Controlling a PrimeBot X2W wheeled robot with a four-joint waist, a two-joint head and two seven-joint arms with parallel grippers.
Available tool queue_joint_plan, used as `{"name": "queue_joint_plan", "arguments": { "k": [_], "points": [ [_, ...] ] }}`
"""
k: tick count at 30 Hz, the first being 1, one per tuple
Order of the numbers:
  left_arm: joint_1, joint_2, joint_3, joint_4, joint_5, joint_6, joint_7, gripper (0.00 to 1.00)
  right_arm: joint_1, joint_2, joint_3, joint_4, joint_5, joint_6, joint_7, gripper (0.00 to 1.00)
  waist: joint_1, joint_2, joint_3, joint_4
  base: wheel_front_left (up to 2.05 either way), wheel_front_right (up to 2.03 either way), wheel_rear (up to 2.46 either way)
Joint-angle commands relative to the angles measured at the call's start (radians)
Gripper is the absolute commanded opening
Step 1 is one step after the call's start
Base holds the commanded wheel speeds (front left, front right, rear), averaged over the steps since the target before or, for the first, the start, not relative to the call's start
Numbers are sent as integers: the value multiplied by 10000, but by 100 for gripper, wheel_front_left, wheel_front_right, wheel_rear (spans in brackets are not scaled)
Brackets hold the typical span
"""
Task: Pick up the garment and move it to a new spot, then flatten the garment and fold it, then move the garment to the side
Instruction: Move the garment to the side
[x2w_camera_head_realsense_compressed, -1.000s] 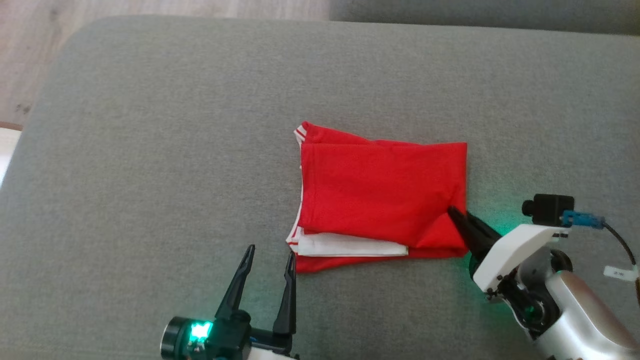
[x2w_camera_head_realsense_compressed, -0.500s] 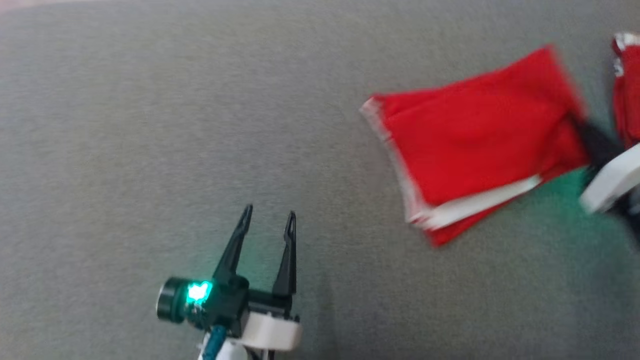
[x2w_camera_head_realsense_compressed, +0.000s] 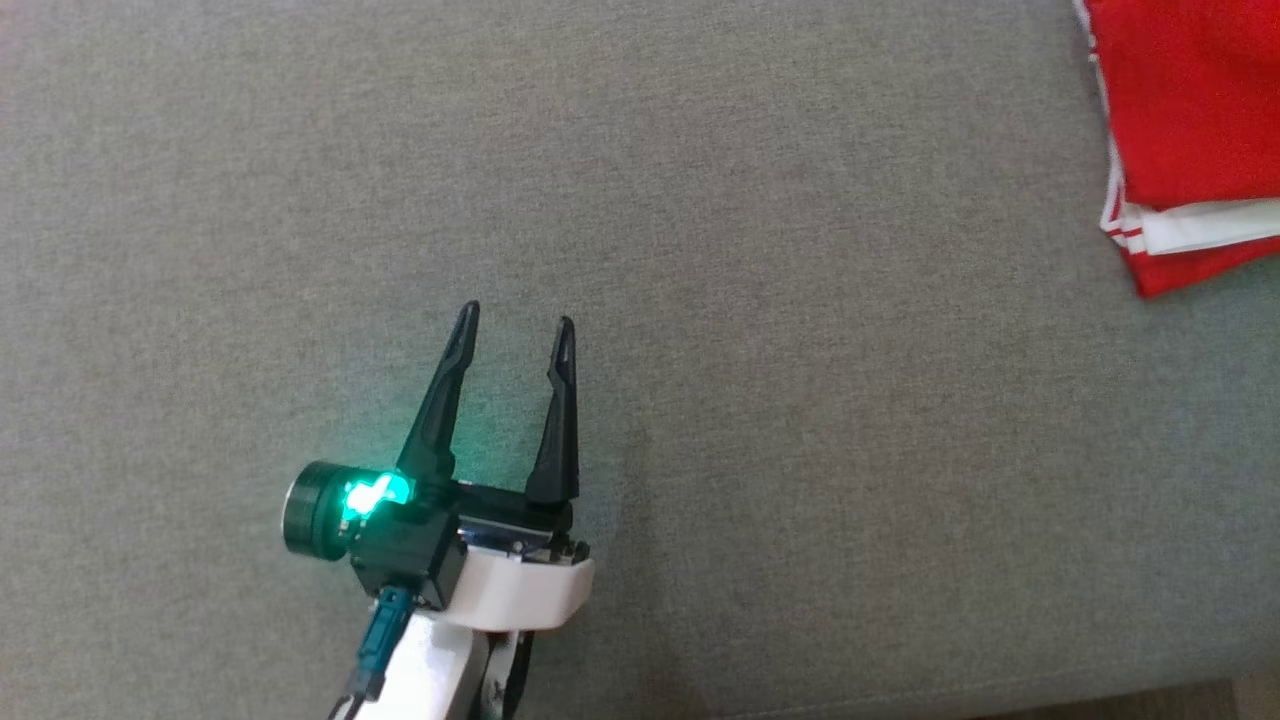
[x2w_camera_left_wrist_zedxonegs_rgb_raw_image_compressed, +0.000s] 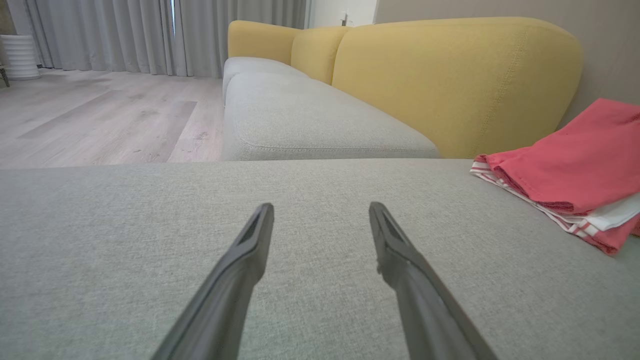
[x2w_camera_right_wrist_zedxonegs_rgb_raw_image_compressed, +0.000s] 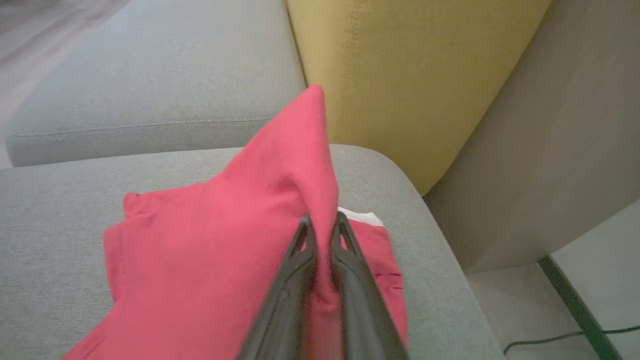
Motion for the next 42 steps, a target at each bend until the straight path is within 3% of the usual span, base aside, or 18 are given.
{"name": "queue_joint_plan", "arguments": {
  "k": [1,7,15,23,28,35,42],
  "points": [
    [-108,-56,327,-364,-47,-20,-78,100,190,-469,-312,-225,-420,-9,-189,100,-2,0,2,25,0,0,0],
    [-4,-56,443,-229,-160,-50,-78,100,369,351,-547,-474,-1715,-9,-875,100,-2,0,-569,222,0,0,0],
    [736,-56,604,216,-355,-62,-78,100,1787,3034,534,-1183,-2866,-9,-1630,100,-2,0,-2527,705,0,0,0],
    [1885,-57,686,756,-524,-70,-78,100,3761,5409,1864,-224,-3048,-9,-3293,100,-2,0,-4510,1149,0,0,0],
    [2476,-57,859,638,-495,-30,-78,100,4499,6235,1867,-19,-3743,-9,-4646,100,-2,0,-5064,1209,0,0,0],
    [3337,-57,998,127,-222,-91,-78,100,6404,7017,827,-2828,-4530,-9,-4735,100,-2,0,-5577,1254,0,0,0],
    [4016,-57,1212,-166,-100,-132,-78,100,7791,7312,501,-3537,-4777,-9,-4737,100,-2,0,-5790,1259,0,0,0]
  ]
}}
